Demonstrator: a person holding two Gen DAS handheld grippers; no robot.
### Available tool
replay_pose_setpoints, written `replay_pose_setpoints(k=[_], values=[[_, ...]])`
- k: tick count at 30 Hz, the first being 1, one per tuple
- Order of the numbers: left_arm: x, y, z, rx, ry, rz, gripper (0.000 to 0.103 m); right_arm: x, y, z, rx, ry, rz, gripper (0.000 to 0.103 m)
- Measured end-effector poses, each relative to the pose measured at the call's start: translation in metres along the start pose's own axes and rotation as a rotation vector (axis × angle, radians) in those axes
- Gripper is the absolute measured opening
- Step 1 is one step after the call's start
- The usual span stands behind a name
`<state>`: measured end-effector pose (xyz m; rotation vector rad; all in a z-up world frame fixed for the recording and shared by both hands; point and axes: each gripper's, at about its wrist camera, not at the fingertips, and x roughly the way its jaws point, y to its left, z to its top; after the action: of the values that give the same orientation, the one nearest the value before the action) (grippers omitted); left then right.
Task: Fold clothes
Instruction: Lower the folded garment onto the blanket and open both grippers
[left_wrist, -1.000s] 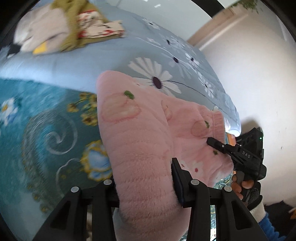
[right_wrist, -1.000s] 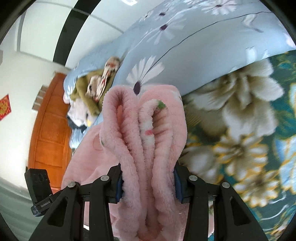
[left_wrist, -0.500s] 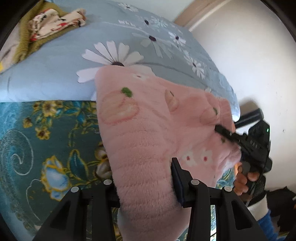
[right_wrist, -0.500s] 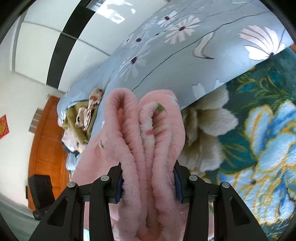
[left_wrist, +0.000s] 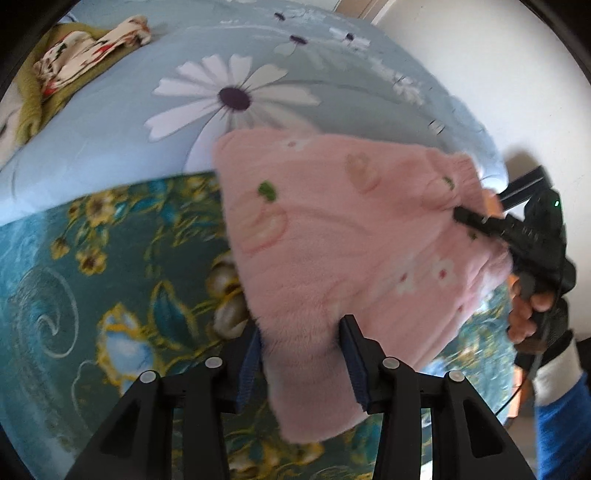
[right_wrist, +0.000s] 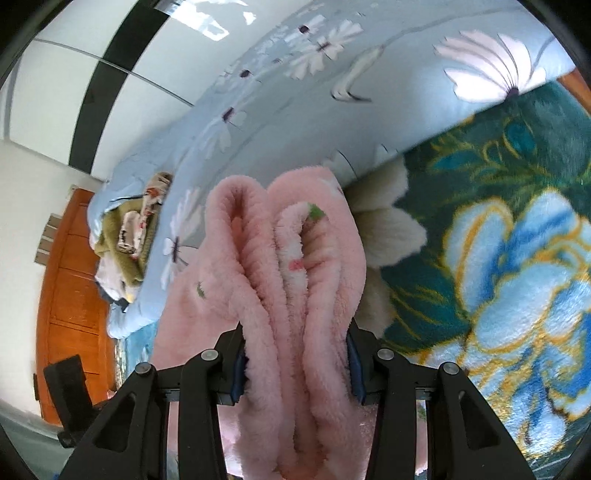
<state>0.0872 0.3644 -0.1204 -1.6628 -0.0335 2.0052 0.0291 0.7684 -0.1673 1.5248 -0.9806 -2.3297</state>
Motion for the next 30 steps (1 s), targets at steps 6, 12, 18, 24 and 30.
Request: replay_pose_setpoints(k=[6,12,18,24,30], values=[[-0.011,0.011,-0.022,-0.036,-0.044,0.022,0.05,0.008,-0.003,-0.004,0.005,0.034,-0.088,0.052],[-0.031,-0.009,-0.044,-0.026,-0.158,0.063,0.05,-0.019,0.034,-0.002,-0.188,0.017,-0.262,0.053],[-0.025,-0.04,-0.055,0.022,-0.196,0.059,0.05,-0.051,0.073,-0.002,-0.309,-0.11,-0.319,0.053],[-0.017,-0.044,-0.06,0.041,-0.16,-0.004,0.058,-0.016,0.117,-0.028,-0.525,-0.009,-0.265,0.053],[-0.005,-0.037,-0.057,0.021,-0.11,-0.036,0.059,0.015,0.088,-0.019,-0.431,0.035,-0.359,0.053]])
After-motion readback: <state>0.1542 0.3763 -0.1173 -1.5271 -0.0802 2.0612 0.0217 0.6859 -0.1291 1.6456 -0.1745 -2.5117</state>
